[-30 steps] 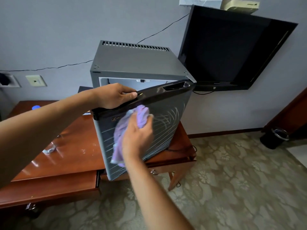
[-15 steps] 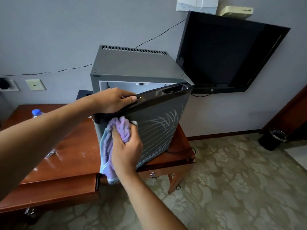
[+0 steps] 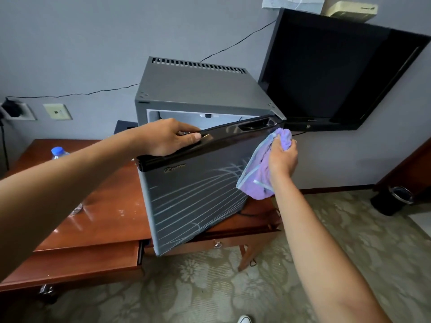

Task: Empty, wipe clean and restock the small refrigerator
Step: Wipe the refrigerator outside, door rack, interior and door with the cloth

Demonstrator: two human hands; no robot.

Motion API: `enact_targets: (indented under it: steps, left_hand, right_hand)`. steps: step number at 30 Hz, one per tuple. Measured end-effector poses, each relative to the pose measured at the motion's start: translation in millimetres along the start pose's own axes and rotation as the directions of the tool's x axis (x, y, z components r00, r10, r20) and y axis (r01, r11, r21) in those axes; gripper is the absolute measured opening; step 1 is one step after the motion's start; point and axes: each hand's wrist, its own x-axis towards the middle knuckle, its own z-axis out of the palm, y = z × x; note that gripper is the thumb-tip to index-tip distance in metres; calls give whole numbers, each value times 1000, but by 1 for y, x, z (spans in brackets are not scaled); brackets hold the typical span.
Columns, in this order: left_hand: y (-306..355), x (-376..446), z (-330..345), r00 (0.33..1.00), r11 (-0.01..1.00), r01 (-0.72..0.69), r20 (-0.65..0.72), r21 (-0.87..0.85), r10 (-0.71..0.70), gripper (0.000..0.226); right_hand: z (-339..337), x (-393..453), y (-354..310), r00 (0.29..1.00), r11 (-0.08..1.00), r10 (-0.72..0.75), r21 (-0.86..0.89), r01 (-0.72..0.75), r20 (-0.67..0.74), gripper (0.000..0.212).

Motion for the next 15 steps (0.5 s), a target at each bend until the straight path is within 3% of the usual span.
enact_targets:
  steps: [4, 7, 10, 12, 15]
  left_hand:
    - [0, 1, 1, 1000, 1000, 2, 0, -12, -2, 44]
    - [-2, 1, 2, 1000, 1000, 12, -3, -26, -12, 43]
    - [-2, 2, 0, 1000, 999, 31, 5, -25, -31, 44]
    - [-2, 2, 0, 999, 999, 35, 6, -21, -35, 45]
    - [-2, 2, 0, 998, 998, 61, 5, -36, -61, 44]
  right_hand:
    - [2, -1, 20, 1000, 995, 0, -100, 0, -2, 24]
    - [12, -17, 75, 974, 947, 197, -280, -159, 113, 28]
    - [12, -37, 137, 891, 821, 388, -529, -217, 237, 35]
    - [7, -47, 166, 863, 822, 444, -492, -286, 240, 39]
    - [-5, -57, 163, 867, 890, 427, -290, -353, 256, 42]
